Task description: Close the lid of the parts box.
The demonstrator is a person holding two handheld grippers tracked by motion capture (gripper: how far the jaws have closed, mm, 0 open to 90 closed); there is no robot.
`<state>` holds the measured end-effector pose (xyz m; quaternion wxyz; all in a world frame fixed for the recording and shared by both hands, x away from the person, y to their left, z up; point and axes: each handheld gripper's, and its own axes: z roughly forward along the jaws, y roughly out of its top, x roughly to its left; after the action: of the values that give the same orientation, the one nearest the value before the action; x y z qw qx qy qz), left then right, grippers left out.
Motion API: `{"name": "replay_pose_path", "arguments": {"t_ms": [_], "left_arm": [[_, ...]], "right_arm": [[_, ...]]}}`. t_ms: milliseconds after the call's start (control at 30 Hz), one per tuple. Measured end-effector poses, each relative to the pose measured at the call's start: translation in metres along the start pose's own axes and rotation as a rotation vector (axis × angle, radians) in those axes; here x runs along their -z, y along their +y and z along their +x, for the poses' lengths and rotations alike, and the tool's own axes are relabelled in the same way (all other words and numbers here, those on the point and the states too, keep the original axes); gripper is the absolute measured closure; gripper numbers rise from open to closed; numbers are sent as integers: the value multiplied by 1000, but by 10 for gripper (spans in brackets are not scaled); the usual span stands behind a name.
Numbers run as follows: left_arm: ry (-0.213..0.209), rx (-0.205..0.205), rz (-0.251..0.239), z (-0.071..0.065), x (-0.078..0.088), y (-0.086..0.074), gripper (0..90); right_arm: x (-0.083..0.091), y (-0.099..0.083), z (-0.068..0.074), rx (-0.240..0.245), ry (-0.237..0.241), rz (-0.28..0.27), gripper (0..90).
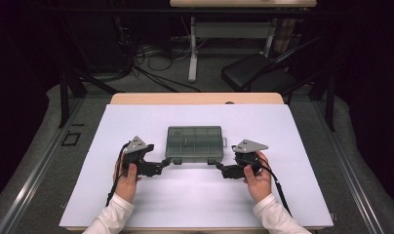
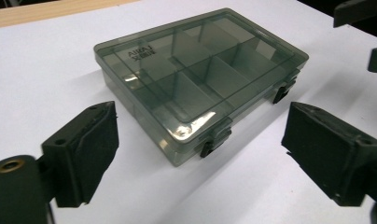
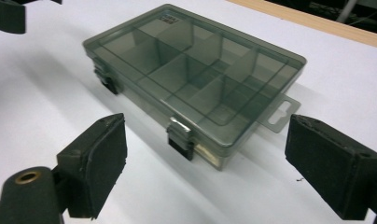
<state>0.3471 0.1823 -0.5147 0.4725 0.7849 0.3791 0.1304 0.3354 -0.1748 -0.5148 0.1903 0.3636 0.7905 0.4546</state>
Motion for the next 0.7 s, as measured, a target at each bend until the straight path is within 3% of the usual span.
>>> {"name": "replay_pose_path", "arguments": {"t_ms": [133, 300, 533, 600, 700], "left_arm": [[3, 8, 2, 4, 5, -3, 83], [-2, 6, -2, 6, 12, -8, 83], [14, 3, 0, 8, 23, -16, 83], [10, 1, 3, 8, 24, -18, 83], [14, -5, 14, 9, 27, -21, 83]], "right_arm": [[2, -2, 4, 20, 24, 0, 122], [3, -4, 7, 39, -9, -8, 122], [9, -12, 1, 0, -32, 1, 74], [9, -14, -2, -5, -54, 22, 11], [11, -16, -3, -14, -62, 60, 0]]}}
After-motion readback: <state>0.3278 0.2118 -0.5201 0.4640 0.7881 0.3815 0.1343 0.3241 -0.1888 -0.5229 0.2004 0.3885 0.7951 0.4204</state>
